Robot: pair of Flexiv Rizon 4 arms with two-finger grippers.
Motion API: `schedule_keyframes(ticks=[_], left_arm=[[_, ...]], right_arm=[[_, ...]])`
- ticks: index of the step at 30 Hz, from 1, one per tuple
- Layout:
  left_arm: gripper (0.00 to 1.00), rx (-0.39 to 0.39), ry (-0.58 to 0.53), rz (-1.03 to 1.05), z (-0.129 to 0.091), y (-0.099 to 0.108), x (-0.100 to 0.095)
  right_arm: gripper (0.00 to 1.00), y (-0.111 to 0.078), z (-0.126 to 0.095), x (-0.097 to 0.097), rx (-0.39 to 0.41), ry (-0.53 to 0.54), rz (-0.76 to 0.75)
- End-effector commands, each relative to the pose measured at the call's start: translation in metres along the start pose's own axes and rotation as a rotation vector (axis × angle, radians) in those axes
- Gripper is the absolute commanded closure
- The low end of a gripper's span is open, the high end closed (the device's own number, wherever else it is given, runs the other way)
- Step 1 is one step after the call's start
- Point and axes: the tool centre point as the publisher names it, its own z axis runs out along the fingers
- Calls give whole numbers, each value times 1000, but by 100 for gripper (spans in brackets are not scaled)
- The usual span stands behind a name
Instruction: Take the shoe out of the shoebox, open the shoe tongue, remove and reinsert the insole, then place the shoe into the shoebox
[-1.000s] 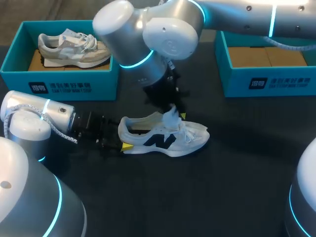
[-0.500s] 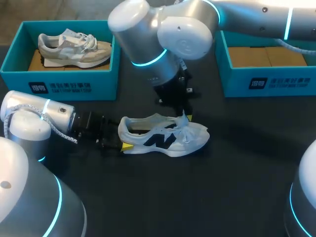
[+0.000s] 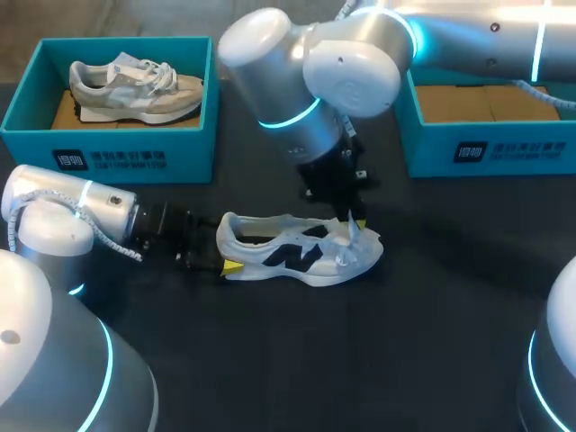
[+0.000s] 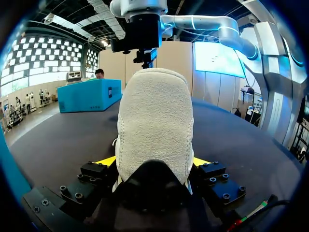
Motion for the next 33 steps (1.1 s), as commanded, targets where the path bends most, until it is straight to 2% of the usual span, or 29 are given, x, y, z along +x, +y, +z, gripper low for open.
schedule_keyframes(ticks=[1,7,12,20,25,33], left_arm=[[100,-1,0,0,-1,5,0],[100,-1,0,0,-1,5,0],[100,-1,0,0,-1,5,0],[100,-1,0,0,-1,5,0],[100,-1,0,0,-1,5,0],[100,-1,0,0,-1,5,0]], right_arm=[[86,-2,16,-1,18,4,36],[61,-2,24,-2,21,9,39],[53,-2,27,0,26,9,39],[47,-6,30,-7,33,22,54],[41,-8,14,-14,16,31,72],[18,-5,-6,-22,-33,55,79]])
